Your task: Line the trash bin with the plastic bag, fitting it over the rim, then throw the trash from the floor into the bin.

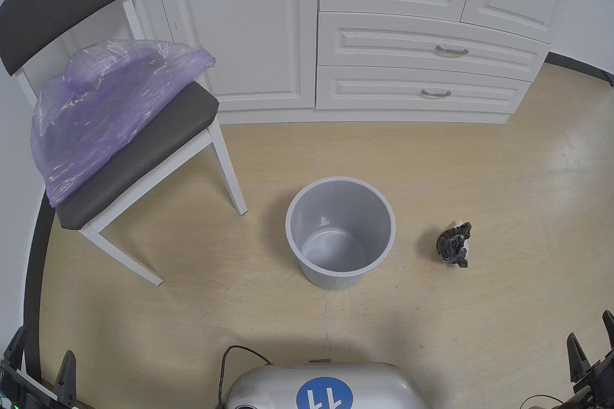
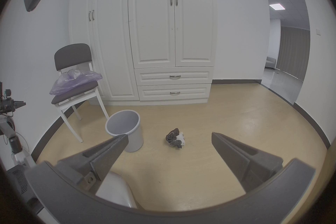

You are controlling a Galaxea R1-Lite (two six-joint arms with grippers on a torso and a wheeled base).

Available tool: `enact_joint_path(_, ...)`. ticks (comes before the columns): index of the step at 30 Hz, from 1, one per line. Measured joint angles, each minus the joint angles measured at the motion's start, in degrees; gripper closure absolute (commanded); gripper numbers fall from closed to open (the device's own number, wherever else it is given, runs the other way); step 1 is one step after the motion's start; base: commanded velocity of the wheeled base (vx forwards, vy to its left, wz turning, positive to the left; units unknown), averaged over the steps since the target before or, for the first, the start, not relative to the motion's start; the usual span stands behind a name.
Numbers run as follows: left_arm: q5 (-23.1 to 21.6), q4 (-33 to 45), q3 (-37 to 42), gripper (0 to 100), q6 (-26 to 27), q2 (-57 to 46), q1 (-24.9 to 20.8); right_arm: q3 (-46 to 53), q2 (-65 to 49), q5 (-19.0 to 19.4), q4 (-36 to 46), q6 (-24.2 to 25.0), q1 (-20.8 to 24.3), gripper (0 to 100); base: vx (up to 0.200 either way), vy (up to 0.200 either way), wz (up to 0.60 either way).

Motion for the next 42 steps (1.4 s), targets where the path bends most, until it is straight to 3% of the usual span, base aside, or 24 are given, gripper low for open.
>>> enact_joint_path(42, -0.2, 0.0, 0.0, 0, 0.5, 0.0, 0.0, 0.0, 0.0, 0.1, 0.0, -1.0, -0.1, 0, 0.0, 0.0, 0.0)
